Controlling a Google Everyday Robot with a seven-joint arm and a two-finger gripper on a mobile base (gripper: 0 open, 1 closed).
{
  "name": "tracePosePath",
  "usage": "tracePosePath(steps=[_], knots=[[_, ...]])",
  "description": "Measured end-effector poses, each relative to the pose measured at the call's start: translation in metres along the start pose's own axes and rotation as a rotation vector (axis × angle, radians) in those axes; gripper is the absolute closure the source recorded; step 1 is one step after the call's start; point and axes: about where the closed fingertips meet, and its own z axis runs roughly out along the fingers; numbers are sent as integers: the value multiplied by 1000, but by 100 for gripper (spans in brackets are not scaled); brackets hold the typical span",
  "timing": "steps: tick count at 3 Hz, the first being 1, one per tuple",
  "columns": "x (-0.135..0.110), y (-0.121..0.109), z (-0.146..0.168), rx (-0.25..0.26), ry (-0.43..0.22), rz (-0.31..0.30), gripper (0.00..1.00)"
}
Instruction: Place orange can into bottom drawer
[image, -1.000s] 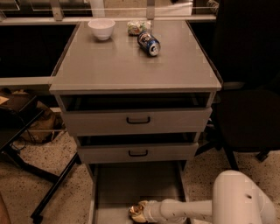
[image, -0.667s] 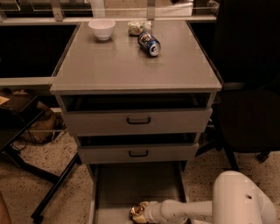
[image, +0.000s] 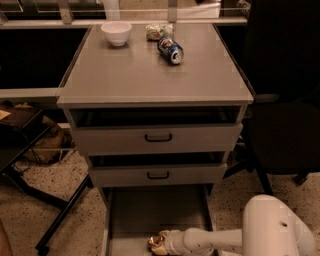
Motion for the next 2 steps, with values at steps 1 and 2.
tracePosePath(steps=[1,2], knots=[[0,0,0,0,0,0,35],[0,0,0,0,0,0,12]])
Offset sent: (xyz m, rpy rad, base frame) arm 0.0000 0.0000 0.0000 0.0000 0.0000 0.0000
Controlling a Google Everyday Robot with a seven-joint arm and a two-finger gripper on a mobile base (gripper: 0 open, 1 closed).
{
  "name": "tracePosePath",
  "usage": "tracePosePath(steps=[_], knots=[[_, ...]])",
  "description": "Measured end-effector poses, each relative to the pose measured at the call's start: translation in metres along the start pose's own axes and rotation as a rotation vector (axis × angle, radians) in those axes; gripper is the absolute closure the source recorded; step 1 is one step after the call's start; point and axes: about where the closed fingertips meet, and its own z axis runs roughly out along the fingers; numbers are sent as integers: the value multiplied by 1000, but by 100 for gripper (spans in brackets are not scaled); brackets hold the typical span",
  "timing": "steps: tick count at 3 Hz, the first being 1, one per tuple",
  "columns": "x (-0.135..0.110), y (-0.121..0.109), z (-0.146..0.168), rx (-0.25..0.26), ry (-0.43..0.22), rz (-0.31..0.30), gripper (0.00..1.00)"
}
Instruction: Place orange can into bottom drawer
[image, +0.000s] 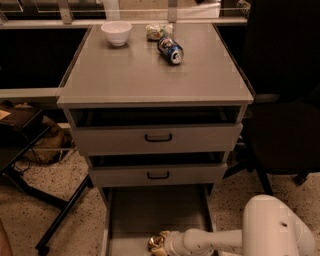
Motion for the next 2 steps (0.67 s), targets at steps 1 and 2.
tracePosePath(steps=[1,2], knots=[[0,0,0,0,0,0,0],[0,0,0,0,0,0,0]])
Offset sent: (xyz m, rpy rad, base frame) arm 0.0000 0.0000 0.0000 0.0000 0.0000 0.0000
